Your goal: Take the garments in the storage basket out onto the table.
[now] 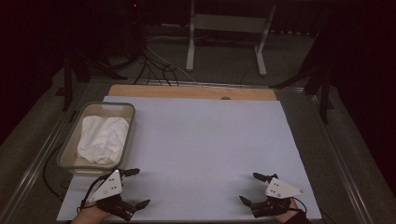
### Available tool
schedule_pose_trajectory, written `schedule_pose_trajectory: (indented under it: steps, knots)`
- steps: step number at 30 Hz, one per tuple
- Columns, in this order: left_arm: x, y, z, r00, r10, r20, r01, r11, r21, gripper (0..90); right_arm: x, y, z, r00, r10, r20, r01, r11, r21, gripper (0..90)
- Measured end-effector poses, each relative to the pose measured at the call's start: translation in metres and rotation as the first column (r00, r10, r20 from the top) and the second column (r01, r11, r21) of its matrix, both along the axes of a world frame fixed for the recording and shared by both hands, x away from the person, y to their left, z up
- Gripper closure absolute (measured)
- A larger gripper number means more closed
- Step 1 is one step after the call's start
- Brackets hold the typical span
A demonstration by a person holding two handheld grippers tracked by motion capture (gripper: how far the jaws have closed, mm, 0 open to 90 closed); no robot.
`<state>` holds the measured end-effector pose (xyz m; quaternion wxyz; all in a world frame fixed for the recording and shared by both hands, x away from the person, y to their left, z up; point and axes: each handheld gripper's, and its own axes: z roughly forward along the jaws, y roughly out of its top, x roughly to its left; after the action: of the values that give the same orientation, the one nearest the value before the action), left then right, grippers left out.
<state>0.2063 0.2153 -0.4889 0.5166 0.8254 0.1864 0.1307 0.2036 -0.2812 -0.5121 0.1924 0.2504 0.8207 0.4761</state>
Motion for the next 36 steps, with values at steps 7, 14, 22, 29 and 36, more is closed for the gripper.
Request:
schedule_pose_trajectory:
  steps: [7,14,22,29,36]
  knots:
    - [0.001,-0.002,-0.001,0.9998,-0.018,-0.007,0.018,0.9994,0.029,0.0,-0.001,0.000,-0.001,0.9999,0.014,-0.005,-0.014,1.000,0.005,8.2]
    - [0.001,-0.003,-0.002,0.9975,-0.065,-0.027,0.066,0.9971,0.036,0.0,-0.002,0.001,0.000,0.9998,0.017,-0.011,-0.017,1.000,0.011,8.3]
    - [0.000,-0.005,-0.004,0.9878,-0.138,-0.073,0.142,0.9881,0.059,0.0,-0.002,0.001,0.000,0.9997,0.024,-0.006,-0.024,1.000,0.015,8.3]
    - [-0.002,-0.007,0.008,0.9860,-0.157,-0.057,0.160,0.9851,0.063,0.0,-0.003,0.001,0.002,0.9997,0.023,0.002,-0.023,1.000,0.014,8.4]
    - [-0.002,-0.005,0.021,0.9798,-0.184,-0.078,0.189,0.9803,0.058,0.0,-0.004,0.003,0.003,0.9996,0.027,0.012,-0.027,1.000,0.013,8.4]
